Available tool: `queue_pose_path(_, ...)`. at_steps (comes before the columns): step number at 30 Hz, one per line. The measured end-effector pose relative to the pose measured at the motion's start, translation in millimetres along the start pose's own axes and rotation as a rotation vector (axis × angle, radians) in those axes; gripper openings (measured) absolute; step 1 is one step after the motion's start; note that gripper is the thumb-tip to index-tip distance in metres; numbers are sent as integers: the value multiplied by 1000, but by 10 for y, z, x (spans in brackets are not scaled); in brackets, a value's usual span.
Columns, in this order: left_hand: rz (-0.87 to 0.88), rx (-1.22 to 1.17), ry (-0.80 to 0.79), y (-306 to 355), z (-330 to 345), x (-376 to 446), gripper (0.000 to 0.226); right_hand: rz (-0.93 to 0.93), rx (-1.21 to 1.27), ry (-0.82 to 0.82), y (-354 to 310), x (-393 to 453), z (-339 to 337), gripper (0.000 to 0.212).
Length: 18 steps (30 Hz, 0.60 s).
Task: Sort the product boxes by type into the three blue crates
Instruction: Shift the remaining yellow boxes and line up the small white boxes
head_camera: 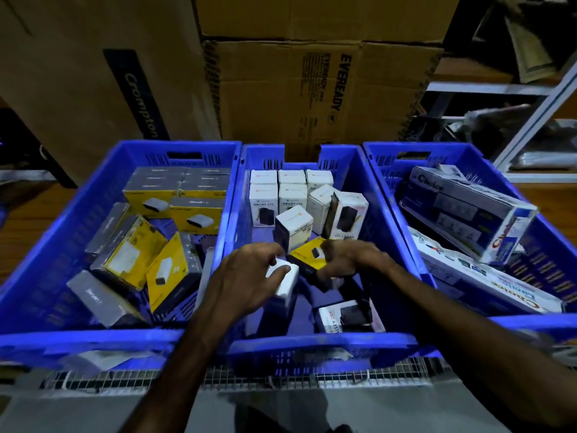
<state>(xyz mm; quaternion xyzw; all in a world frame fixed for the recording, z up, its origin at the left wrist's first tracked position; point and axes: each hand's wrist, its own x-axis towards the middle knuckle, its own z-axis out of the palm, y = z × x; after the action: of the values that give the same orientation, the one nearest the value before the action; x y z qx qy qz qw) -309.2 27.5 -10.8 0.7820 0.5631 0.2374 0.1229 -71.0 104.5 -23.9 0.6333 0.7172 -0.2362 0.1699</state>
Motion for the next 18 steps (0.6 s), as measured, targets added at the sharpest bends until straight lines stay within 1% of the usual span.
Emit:
queue_pose_path(1,10,14,5,-13,10,15,24,-27,57,-5,7,-75,-66,55)
queue_pose_path(2,23,32,6,-29,19,31,25,-43,113,-8,14,-171,-131,56)
queue_pose_path(4,42,54,4,-53,31,63,26,-45,240,1,61,-382,-239,71)
queue_pose_path(5,50,59,2,-63,33,78,26,-46,326,8,92,-472,-276,71)
queue_pose_path(7,64,57,1,-72,27,97,28,-79,554,18,141,-605,-273,61)
queue_pose_path(9,69,16,26,-73,13,110,25,-119,776,40,179,-720,-224,56)
queue_pose_path(11,20,-95,44,-80,0,143,14,-119,1004,23,214,-832,-162,59)
queue_pose_path(12,-11,-166,50,-90,-7,158,11,-83,1143,-7,219,-880,-123,62)
queue_pose_path(14,-59,-301,72,-82,-40,166,12,-21,1433,-73,196,-958,-60,61)
queue_pose_path(16,-90,-426,106,-67,-83,132,15,-61,1661,-139,142,-1000,-16,57)
queue_pose_path(18,-114,-534,138,-60,-130,55,11,-126,1802,-160,54,-1027,3,59)
